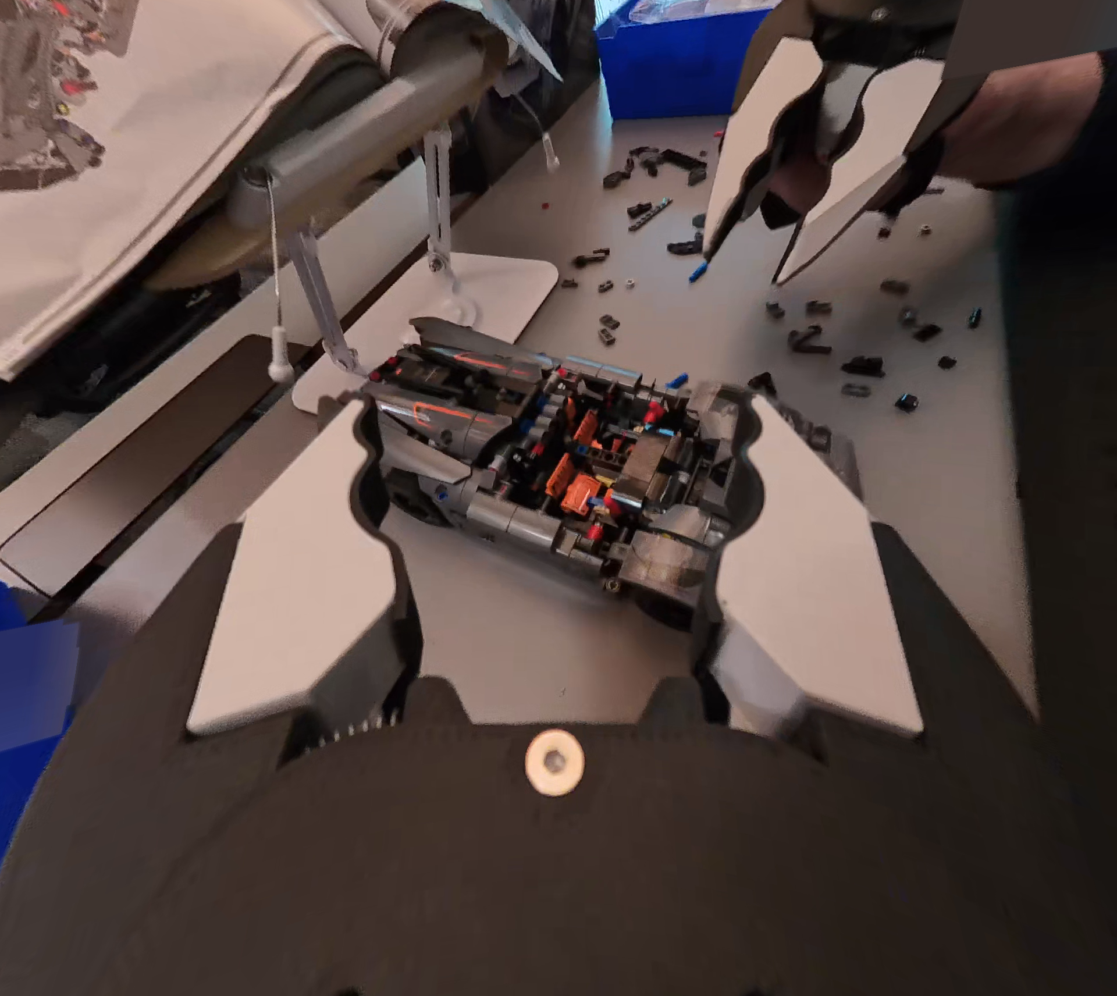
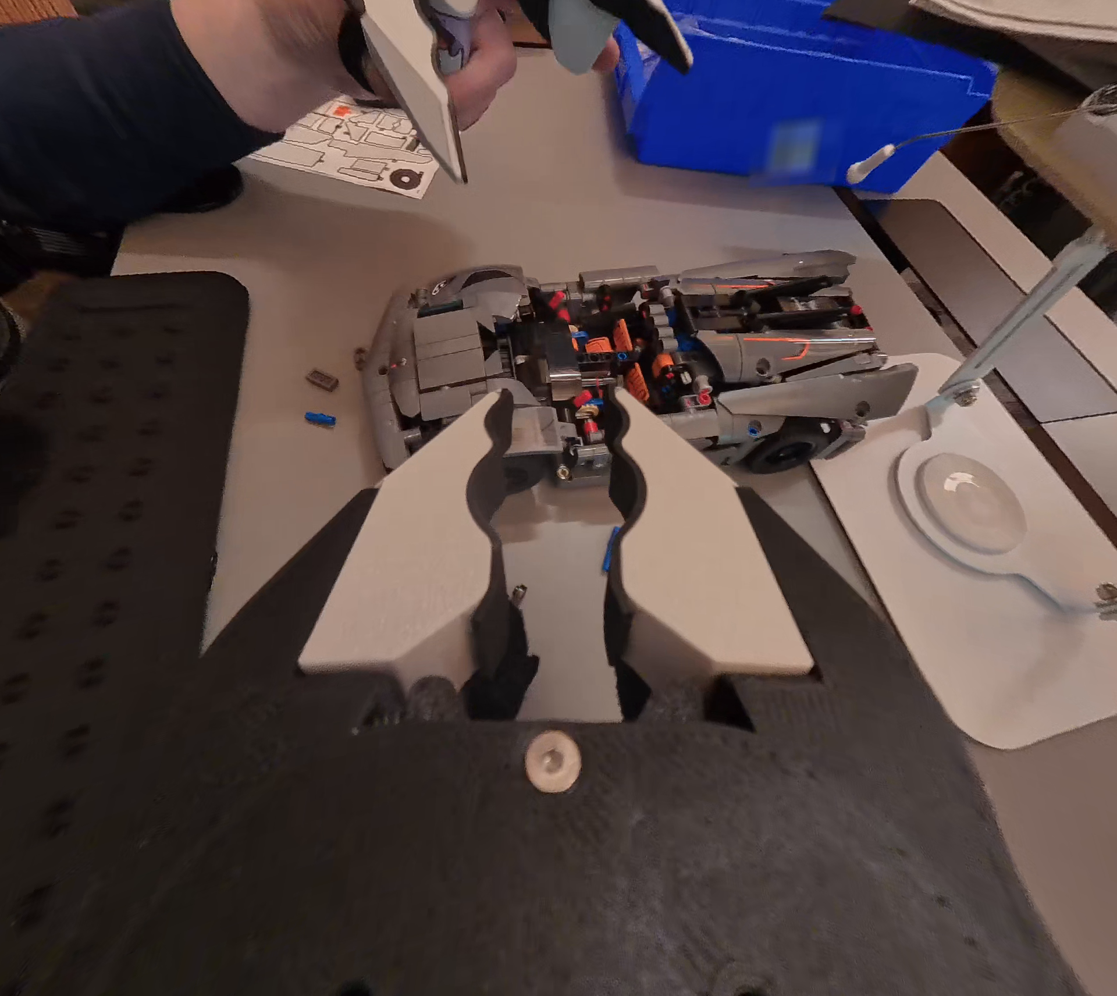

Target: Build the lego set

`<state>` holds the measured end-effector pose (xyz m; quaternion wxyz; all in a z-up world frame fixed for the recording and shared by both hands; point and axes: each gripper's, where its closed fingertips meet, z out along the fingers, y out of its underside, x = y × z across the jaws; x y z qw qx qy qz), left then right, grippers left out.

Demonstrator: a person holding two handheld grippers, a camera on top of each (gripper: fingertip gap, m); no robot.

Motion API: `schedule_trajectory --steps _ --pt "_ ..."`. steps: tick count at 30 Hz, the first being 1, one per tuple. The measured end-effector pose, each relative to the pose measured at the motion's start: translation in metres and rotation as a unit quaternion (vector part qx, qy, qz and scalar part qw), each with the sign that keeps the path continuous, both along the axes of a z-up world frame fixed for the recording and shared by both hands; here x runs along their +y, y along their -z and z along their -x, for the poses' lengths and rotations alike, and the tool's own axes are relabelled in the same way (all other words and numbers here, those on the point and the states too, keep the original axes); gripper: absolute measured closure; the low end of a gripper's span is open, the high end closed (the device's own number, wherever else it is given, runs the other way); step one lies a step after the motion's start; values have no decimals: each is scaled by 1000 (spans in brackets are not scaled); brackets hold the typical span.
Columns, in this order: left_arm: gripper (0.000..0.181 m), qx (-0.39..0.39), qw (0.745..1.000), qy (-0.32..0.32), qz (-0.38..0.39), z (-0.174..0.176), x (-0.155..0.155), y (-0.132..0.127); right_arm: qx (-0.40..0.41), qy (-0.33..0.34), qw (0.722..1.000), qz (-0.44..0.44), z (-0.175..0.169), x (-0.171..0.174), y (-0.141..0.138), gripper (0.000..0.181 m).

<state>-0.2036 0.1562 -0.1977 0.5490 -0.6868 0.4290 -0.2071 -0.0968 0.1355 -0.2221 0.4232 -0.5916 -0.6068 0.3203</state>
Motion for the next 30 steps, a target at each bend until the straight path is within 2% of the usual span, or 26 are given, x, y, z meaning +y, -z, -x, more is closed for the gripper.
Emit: schedule_trajectory --steps 5,9,12,22,30 --pt "63 75 997 10 31 -6 -3 42 -15 -10 1000 6 6 -4 12 150" --pt "60 73 996 28 50 -14 -9 52 -38 -25 999 -2 16 -14 24 151" --pt "57 106 992 22 58 -13 -7 66 -61 -26 998 -6 26 -20 34 148" --pt "57 116 991 21 66 -16 -5 76 -88 -23 996 -10 52 -27 49 147" --pt "55 111 991 11 70 -11 -1 77 -106 -24 994 -1 56 -27 58 148"
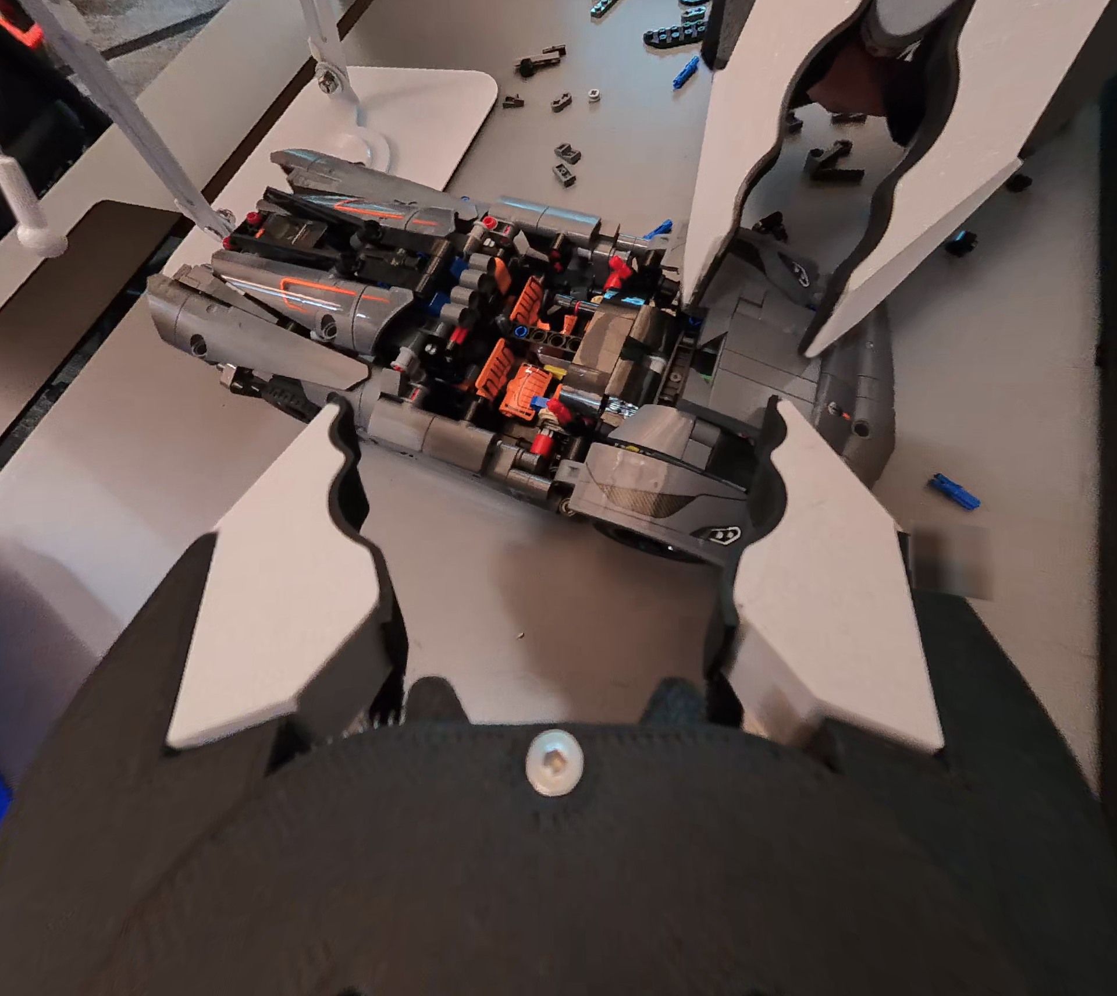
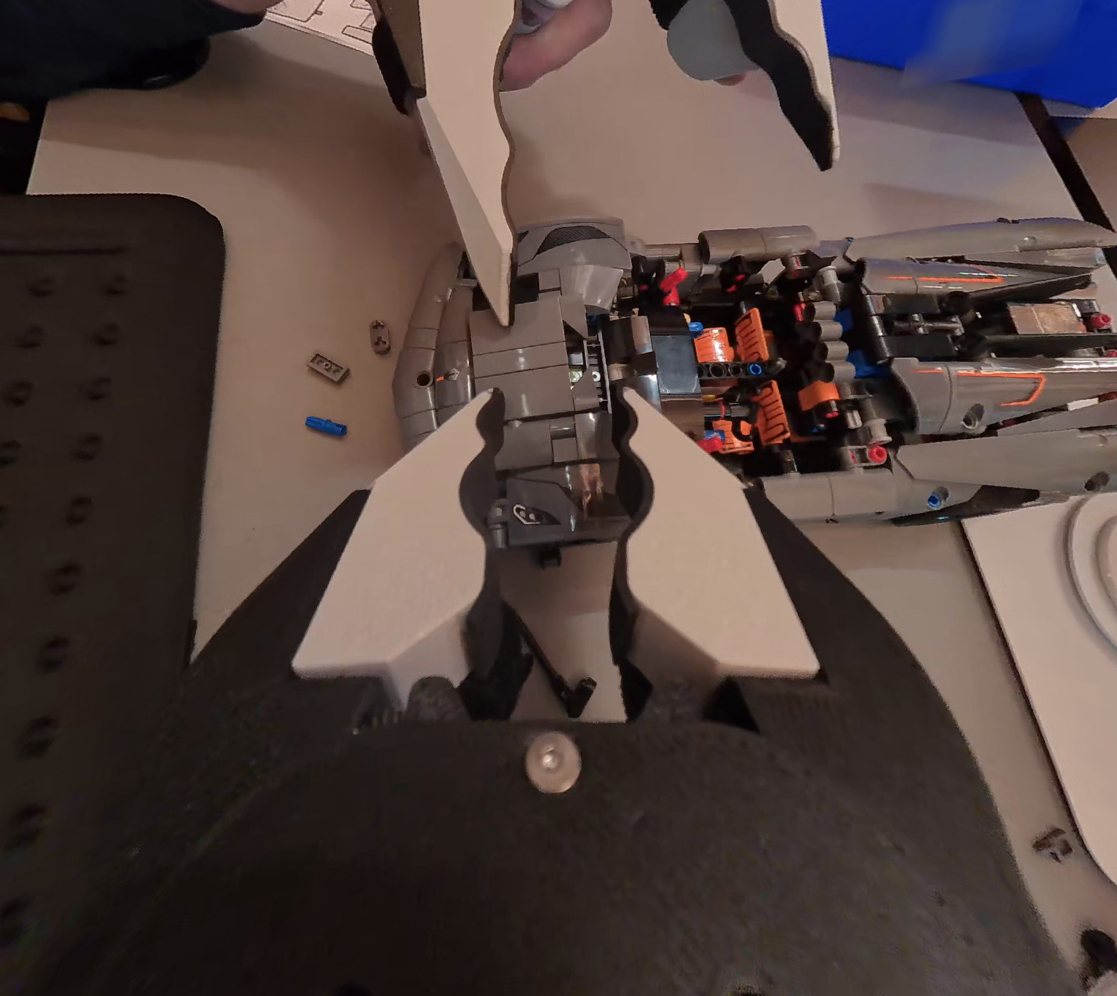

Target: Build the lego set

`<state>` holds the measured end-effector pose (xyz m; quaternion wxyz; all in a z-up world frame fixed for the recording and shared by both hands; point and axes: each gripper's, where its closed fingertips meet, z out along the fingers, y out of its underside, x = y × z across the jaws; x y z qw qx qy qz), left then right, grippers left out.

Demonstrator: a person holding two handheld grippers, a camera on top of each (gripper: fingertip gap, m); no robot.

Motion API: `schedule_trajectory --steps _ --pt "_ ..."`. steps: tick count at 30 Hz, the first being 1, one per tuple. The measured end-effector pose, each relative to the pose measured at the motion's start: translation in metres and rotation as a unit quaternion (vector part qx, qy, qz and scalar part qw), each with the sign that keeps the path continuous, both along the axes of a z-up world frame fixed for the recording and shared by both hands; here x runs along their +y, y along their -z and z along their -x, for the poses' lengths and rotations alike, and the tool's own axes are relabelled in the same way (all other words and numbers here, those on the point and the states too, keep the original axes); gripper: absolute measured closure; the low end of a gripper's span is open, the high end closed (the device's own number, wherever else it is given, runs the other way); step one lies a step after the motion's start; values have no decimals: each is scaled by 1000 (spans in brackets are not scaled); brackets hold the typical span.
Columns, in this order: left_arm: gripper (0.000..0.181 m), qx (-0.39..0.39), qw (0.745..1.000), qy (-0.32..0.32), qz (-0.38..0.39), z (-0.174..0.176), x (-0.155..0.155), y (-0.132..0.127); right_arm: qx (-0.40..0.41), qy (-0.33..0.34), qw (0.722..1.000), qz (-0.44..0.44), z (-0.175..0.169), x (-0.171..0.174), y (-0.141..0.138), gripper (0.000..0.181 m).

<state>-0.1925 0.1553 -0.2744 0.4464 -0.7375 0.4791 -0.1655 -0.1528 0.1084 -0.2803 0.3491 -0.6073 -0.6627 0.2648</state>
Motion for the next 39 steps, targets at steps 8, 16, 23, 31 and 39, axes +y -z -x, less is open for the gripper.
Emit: schedule_trajectory --steps 8,16,23,31,39 --pt "55 -13 1000 -4 25 5 -1 3 -4 -3 1000 -7 4 0 -3 145" --pt "58 -22 999 -12 26 6 3 3 -32 -26 999 -1 13 -7 4 143" --pt "68 -16 999 12 39 14 -6 10 -37 -31 998 44 24 -3 7 132" --pt "73 -26 998 29 53 9 -11 15 -48 -26 996 65 24 -1 8 141" --pt "75 -23 997 42 58 4 -17 17 -59 12 996 59 21 0 7 146"
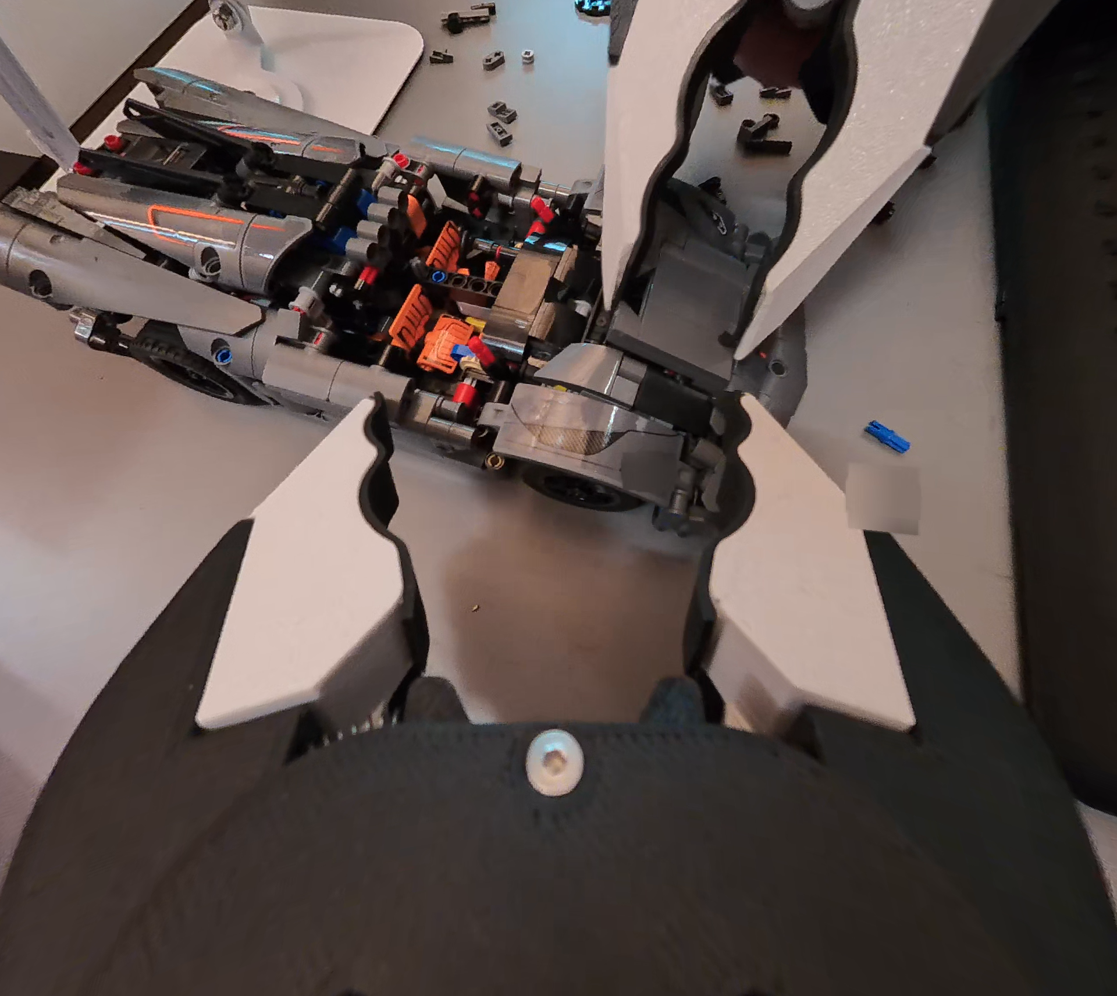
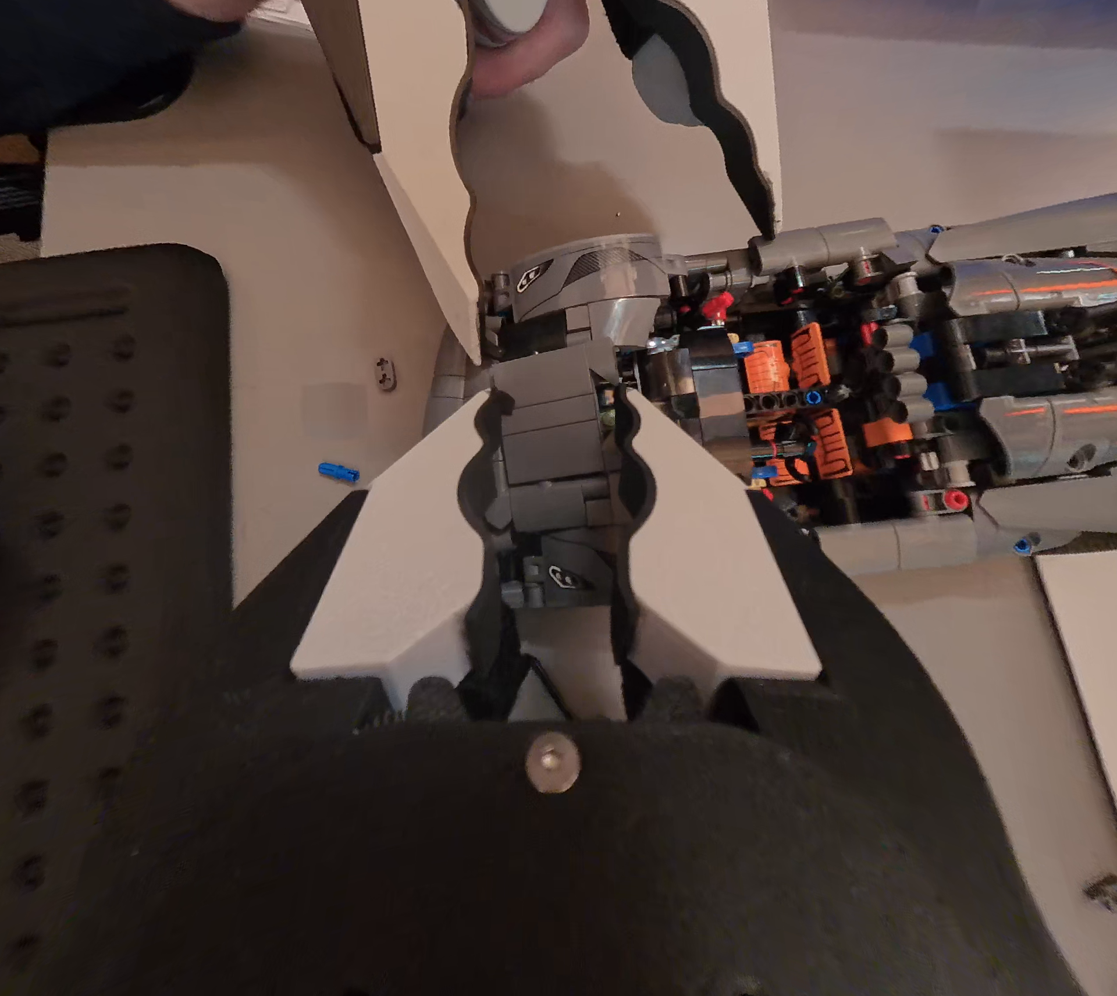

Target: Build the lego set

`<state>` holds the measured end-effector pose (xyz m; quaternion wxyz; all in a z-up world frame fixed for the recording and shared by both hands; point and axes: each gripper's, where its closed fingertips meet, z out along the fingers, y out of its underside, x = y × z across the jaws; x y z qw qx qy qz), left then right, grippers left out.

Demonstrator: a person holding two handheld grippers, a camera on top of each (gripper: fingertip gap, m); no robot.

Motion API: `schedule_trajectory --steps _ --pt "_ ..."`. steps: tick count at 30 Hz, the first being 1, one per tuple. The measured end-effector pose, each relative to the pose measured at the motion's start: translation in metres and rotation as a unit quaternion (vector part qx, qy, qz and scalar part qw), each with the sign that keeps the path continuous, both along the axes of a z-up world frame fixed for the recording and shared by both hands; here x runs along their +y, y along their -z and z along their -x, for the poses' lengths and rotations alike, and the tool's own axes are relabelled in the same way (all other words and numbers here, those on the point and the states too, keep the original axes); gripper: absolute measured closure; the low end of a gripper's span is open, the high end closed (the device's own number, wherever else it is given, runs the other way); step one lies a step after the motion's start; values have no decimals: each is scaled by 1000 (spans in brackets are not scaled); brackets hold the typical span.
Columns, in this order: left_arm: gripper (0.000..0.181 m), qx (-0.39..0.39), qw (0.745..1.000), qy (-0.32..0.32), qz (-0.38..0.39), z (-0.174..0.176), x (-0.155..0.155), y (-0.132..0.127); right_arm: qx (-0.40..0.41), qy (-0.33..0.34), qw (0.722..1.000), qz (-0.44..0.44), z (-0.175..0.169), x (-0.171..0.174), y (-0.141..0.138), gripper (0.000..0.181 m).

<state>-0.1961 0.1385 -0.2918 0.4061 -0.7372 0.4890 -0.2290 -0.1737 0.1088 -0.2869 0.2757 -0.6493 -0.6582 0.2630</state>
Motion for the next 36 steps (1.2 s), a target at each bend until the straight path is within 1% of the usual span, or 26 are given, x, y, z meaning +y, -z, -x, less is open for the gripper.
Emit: schedule_trajectory --steps 2,5,7,12,16,19,23,26,28,30,32,34,36 --pt "75 3 1000 1 -1 0 0 0 -5 3 1000 -11 0 0 0 146" --pt "78 -2 1000 -3 3 2 0 -1 -6 10 1000 1 0 0 1 146" --pt "85 -8 1000 -10 2 3 3 -3 -7 11 1000 -4 0 0 1 146" --pt "83 -12 1000 -17 3 1 6 -2 -17 17 999 -26 -1 0 1 146" --pt "80 -11 1000 -23 3 1 7 -2 -14 20 1000 -16 -1 0 1 147" --pt "82 -12 1000 -26 -1 0 8 -3 -11 23 1000 -14 -1 1 1 146" --pt "89 -19 999 -37 -7 1 12 -6 -11 25 1000 -12 -1 1 1 146" --pt "88 -15 999 -40 -11 3 12 -7 -9 25 1000 -10 -1 0 1 146" --pt "89 -14 999 -40 -23 6 11 -13 -6 23 1000 -7 0 0 1 146" --pt "82 -10 999 -21 -26 9 3 -16 -3 23 1000 -7 -1 0 -1 147" --pt "76 10 999 13 -40 6 -10 -14 0 24 1000 1 0 1 -1 147" --pt "67 51 997 10 -61 7 -10 -7 4 21 1000 11 0 0 -1 147" --pt "67 67 995 20 -75 2 -13 -4 9 17 1000 17 -1 0 -3 147"
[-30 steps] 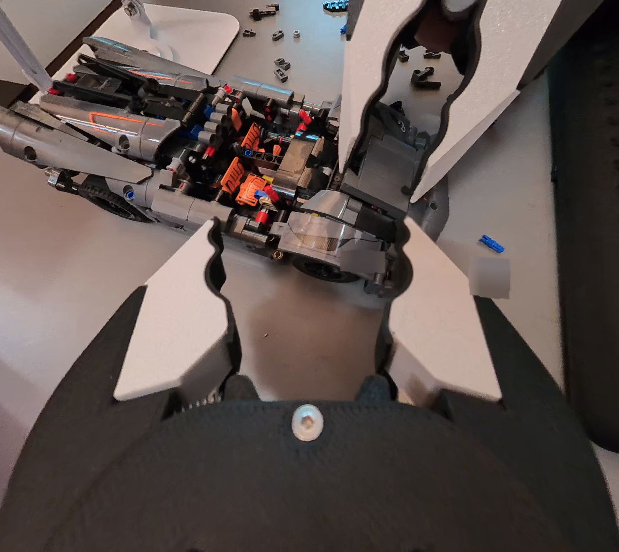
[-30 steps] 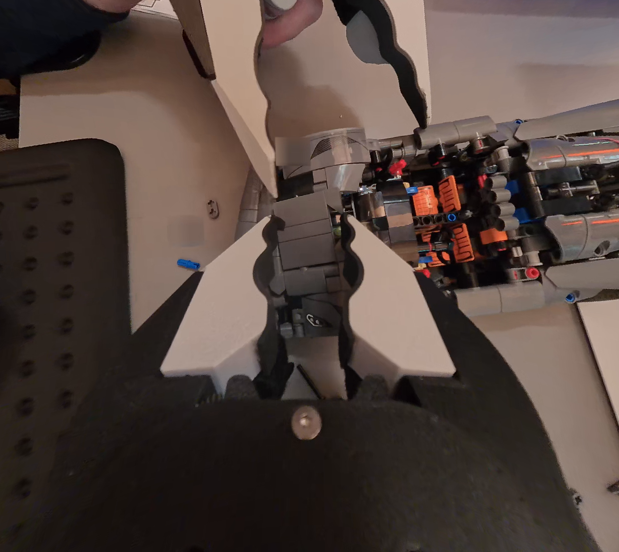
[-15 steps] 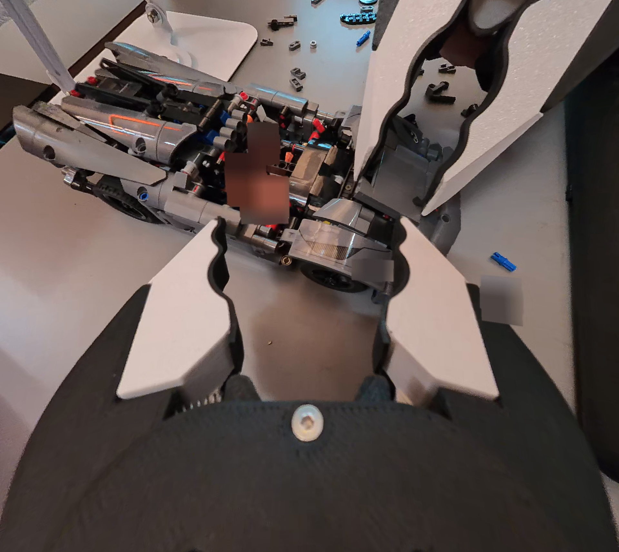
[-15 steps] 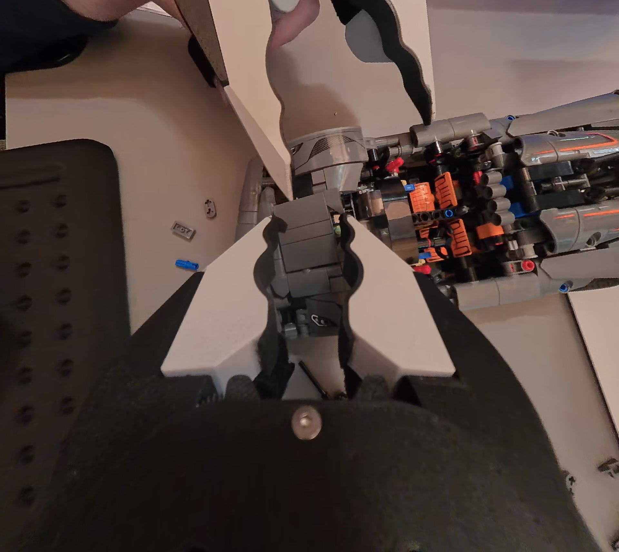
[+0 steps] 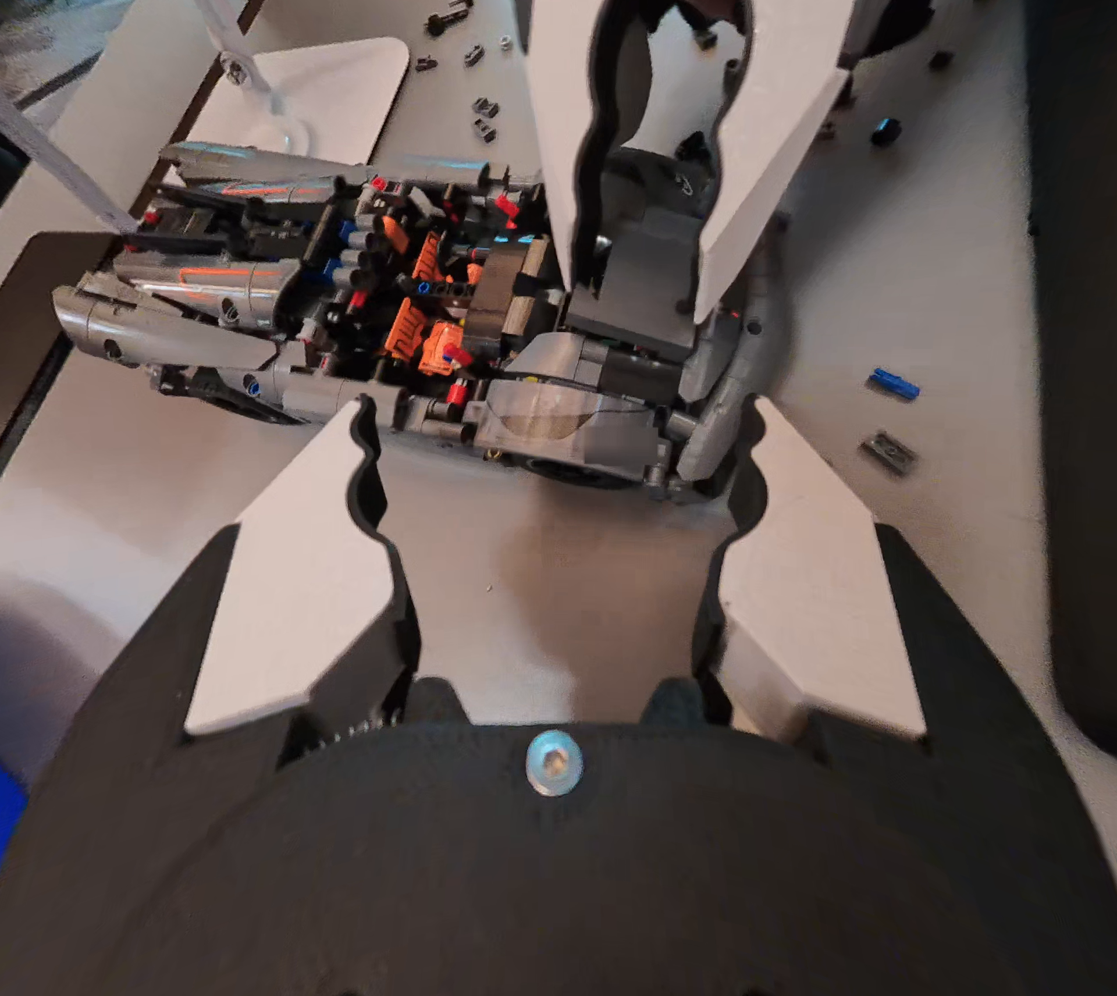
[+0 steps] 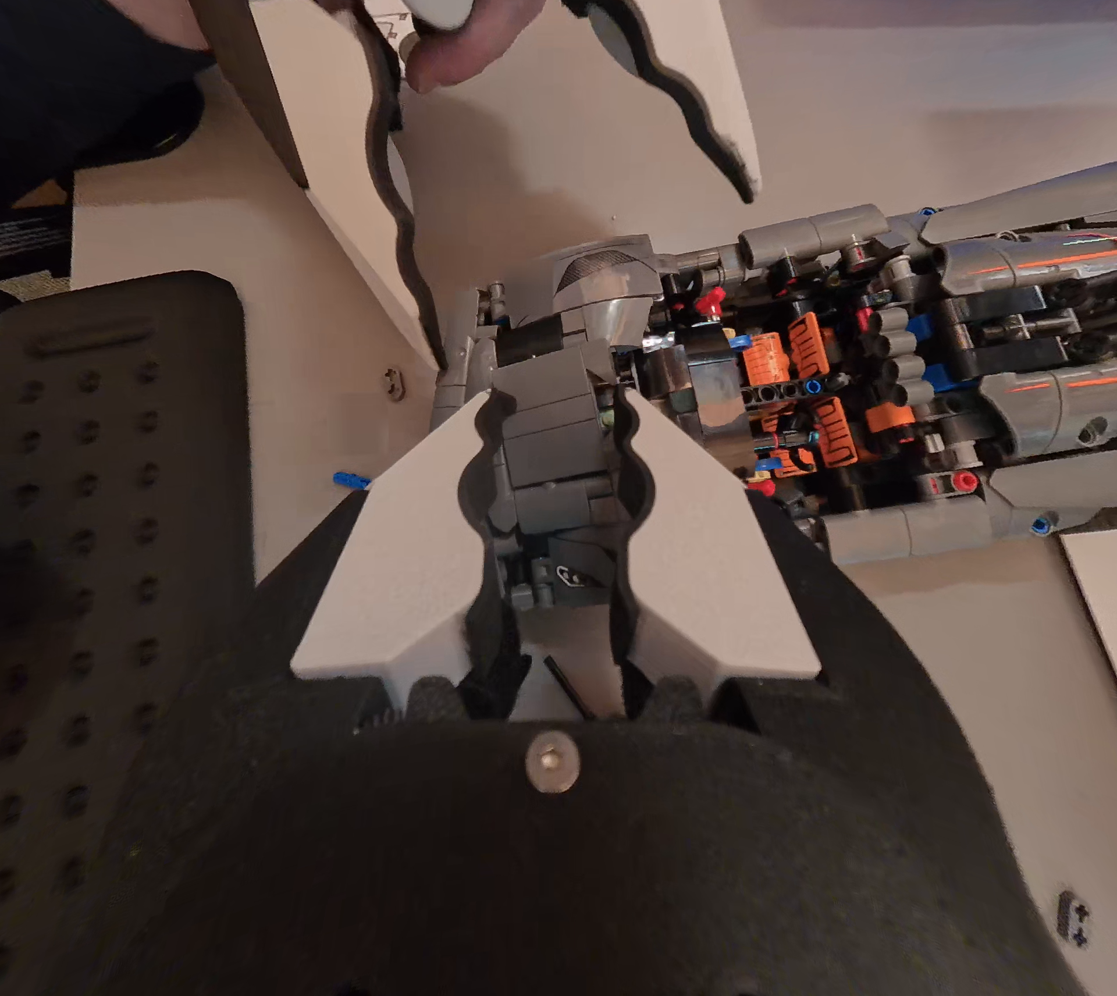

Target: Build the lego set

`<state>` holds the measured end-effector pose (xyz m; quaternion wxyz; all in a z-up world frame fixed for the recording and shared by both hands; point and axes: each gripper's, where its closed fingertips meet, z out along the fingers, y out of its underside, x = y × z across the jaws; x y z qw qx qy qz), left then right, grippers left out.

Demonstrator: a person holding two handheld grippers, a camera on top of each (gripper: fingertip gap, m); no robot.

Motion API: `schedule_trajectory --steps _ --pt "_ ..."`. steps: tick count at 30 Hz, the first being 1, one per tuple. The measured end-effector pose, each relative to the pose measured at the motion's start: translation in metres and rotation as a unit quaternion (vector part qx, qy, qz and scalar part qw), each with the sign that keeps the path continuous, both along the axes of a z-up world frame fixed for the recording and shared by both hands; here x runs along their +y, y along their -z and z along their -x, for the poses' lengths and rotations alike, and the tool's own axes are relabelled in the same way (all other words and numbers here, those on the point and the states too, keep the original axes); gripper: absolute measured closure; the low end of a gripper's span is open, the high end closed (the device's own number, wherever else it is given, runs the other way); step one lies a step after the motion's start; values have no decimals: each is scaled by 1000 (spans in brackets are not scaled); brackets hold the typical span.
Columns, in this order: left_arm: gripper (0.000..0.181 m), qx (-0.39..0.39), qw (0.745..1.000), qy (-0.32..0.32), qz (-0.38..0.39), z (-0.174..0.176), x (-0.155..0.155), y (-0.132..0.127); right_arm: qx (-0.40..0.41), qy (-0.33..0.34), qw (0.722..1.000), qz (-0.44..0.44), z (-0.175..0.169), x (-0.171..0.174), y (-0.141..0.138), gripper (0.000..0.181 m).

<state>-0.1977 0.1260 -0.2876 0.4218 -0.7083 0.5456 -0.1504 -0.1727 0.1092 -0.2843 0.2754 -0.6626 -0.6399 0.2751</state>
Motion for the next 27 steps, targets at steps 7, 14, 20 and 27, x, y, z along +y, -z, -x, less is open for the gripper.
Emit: schedule_trajectory --steps 7,14,20,27 --pt "77 -3 1000 -3 -16 -2 2 -2 18 -15 1000 14 -15 7 -11 140" --pt "76 -1 999 -6 -44 -3 6 -6 2 -52 999 11 -27 4 -4 141" --pt "73 -4 997 -5 -74 -5 8 -10 21 -60 997 46 -28 3 -6 138" --pt "74 -43 995 -12 -86 -5 12 -23 33 -57 997 40 -27 6 -10 133"
